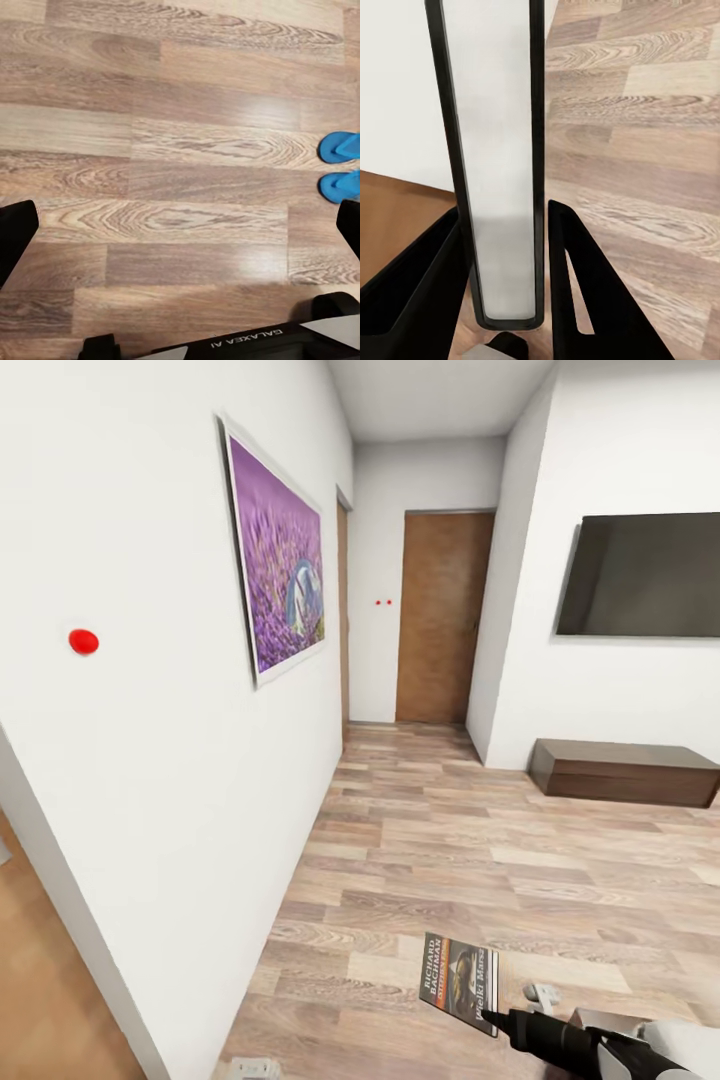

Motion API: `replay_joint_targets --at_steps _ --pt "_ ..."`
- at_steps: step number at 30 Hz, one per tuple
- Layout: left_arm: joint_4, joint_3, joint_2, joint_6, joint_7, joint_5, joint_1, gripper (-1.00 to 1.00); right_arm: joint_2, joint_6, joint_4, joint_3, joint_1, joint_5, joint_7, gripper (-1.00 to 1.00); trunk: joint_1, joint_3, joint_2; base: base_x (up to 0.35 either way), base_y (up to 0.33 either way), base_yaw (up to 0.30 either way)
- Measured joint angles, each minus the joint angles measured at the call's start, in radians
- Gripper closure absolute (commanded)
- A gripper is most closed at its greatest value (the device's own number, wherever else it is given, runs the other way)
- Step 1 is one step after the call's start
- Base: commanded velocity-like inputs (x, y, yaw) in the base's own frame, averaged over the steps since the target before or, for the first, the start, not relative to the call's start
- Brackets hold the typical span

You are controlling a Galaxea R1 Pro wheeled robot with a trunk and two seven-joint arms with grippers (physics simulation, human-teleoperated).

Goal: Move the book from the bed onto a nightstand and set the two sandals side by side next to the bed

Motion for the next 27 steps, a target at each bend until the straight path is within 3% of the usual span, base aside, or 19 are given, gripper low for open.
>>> replay_joint_targets --at_steps 14,27 --pt "0.001 0.0 0.0 0.0 0.0 0.0 0.0 -1.0 0.0 0.0 0.0 -0.003 0.0 -0.001 0.0 1.0 0.0 0.0 0.0 0.024 0.016 -0.097" --pt "0.0 -0.001 0.0 0.001 0.0 -0.002 0.0 -1.0 0.0 0.0 0.0 -0.002 0.0 -0.001 0.0 1.0 0.0 0.0 0.0 0.267 0.133 -0.008"
